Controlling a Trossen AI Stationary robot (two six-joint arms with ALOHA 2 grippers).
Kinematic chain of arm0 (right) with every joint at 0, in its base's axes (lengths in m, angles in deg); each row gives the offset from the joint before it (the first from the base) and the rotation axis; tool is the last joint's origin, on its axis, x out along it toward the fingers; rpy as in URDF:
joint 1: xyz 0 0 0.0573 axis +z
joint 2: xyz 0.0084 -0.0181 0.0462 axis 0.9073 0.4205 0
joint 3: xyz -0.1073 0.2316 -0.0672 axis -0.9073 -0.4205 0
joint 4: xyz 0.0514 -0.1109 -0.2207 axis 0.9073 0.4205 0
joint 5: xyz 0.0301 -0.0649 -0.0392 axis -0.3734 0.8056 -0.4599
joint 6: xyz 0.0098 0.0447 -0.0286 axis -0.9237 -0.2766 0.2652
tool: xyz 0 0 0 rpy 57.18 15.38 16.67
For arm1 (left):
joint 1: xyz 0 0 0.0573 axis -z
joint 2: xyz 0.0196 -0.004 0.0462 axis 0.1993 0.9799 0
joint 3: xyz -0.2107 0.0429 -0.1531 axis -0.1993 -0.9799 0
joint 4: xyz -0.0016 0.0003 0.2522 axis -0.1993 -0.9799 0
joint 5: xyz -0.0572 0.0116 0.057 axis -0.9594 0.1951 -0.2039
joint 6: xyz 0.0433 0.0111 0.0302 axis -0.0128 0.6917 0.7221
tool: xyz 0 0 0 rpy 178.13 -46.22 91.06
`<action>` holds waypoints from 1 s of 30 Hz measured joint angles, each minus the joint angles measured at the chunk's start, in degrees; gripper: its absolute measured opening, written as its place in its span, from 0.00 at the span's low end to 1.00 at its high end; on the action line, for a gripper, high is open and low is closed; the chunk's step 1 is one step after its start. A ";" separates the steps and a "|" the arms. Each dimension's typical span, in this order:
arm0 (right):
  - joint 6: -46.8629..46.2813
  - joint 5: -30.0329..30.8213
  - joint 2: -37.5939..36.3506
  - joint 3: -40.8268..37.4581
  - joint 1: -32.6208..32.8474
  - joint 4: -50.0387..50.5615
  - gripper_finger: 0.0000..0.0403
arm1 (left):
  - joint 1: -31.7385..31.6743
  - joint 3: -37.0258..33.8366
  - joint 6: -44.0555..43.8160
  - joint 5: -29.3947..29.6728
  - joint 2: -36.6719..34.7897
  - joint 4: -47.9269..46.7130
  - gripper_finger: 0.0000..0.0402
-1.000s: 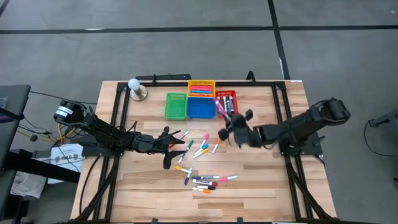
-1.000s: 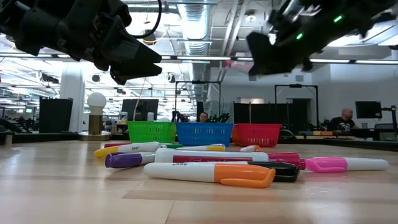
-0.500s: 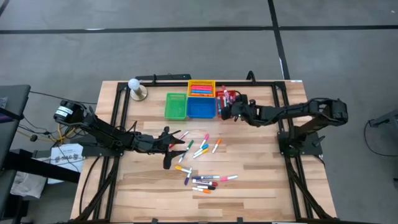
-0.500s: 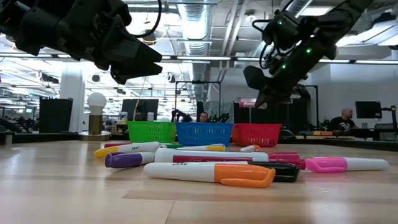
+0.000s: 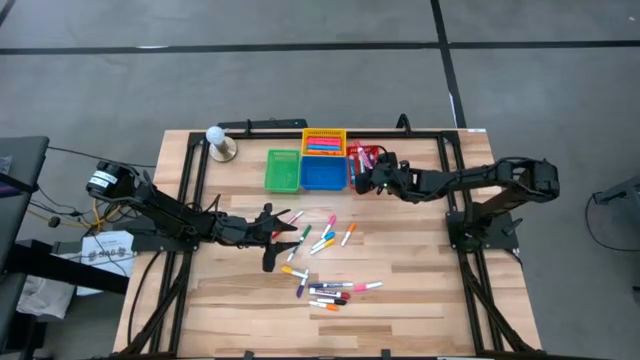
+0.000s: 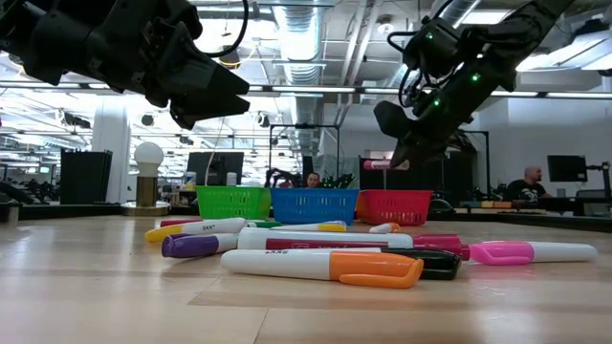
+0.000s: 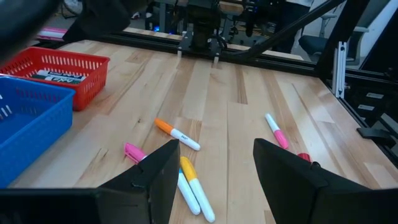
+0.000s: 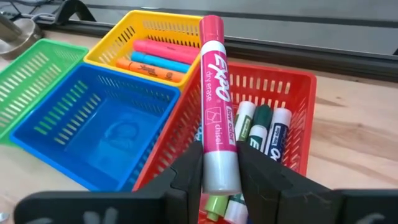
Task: Pick & Place Markers
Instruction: Put the large pink marker pen into the red bin, then put the large red marker pen into the red bin
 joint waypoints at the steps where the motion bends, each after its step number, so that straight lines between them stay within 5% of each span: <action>1: 0.03 -0.03 0.00 0.00 -0.12 0.06 0.21 | 0.00 0.00 0.01 0.02 0.00 0.00 0.51; 12: 0.14 -0.02 0.00 0.00 -1.94 1.60 0.24 | 0.01 0.00 0.00 0.01 0.00 0.00 0.51; 30: 4.48 -0.04 -0.82 0.00 1.97 -0.30 0.50 | 0.00 0.00 0.01 0.00 0.00 0.00 0.51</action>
